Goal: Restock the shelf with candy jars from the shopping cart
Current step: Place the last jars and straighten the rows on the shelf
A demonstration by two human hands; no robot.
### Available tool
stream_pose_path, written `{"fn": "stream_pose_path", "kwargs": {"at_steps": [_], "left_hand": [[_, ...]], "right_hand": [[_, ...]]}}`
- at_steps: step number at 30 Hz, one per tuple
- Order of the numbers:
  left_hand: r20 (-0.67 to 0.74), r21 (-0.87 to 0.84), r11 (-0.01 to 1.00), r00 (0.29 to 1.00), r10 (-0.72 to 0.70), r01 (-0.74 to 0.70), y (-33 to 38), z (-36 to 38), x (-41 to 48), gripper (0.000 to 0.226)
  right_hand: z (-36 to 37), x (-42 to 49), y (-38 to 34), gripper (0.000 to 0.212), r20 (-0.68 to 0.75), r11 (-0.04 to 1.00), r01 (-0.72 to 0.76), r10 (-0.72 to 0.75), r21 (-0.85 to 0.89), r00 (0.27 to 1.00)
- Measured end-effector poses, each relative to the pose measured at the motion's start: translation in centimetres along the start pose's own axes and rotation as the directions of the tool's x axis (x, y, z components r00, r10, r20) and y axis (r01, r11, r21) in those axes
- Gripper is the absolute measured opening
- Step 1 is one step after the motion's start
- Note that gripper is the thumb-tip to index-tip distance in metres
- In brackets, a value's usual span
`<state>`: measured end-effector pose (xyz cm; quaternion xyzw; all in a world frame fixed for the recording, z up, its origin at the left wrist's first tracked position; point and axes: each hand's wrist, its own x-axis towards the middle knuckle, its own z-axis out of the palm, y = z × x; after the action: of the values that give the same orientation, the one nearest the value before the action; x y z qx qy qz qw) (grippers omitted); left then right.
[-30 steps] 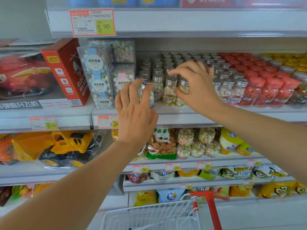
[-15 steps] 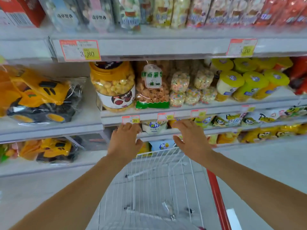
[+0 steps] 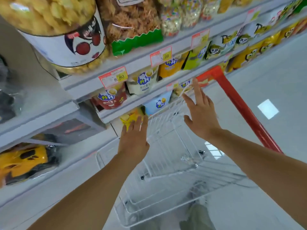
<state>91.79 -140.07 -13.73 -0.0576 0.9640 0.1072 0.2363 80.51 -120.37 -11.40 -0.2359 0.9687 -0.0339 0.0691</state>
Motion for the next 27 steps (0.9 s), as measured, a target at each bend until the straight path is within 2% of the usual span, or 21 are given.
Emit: {"fn": "stream_pose_path", "kwargs": {"at_steps": [3,5,7,9,11,14,18,23,25,27], "left_hand": [[-0.071,0.035,0.999,0.997,0.031,-0.029,-0.5,1.6,0.0,0.09],[-0.119,0.092,0.995,0.992,0.043,-0.032,-0.5,2.4,-0.3,0.094],[-0.16,0.132,0.991,0.986,0.051,-0.03,-0.4,3.1,-0.4,0.097],[-0.227,0.152,0.988,0.972,0.053,-0.019,-0.5,3.9,-0.3,0.1],[-0.296,0.165,0.986,0.954,0.047,0.003,-0.7,4.9,-0.2,0.104],[-0.351,0.179,0.983,0.936,0.034,0.031,-0.9,6.5,-0.1,0.105],[-0.45,0.183,0.981,0.893,0.03,0.059,-1.0,8.2,0.6,0.104],[-0.503,0.181,0.982,0.863,0.04,0.06,-1.1,9.1,1.1,0.101],[-0.521,0.172,0.983,0.853,0.039,0.06,-1.1,9.3,1.1,0.1],[-0.531,0.176,0.983,0.846,0.045,0.059,-1.2,9.3,1.1,0.099]], "right_hand": [[1.7,-1.6,-1.3,0.056,-0.12,0.994,0.057,-0.046,0.093,0.992],[3.2,-2.9,-1.9,0.046,-0.114,0.98,0.111,-0.093,0.164,0.989],[4.9,-4.3,-2.0,0.038,0.036,0.951,0.017,-0.029,0.308,0.999],[7.0,-5.3,-1.7,0.038,0.275,0.933,-0.174,0.085,0.316,0.958],[9.4,-6.0,-0.9,0.042,0.493,0.926,-0.314,0.176,0.211,0.852],[13.1,-7.2,0.3,0.046,0.674,0.928,-0.369,0.239,0.052,0.698],[17.4,-8.2,1.6,0.047,0.754,0.959,-0.276,0.23,-0.067,0.615],[20.5,-8.0,2.1,0.051,0.852,0.979,0.044,0.153,-0.201,0.501],[21.1,-8.0,2.2,0.055,0.869,0.966,0.111,0.157,-0.234,0.469],[21.7,-8.0,2.2,0.056,0.868,0.954,0.151,0.162,-0.26,0.469]]}}
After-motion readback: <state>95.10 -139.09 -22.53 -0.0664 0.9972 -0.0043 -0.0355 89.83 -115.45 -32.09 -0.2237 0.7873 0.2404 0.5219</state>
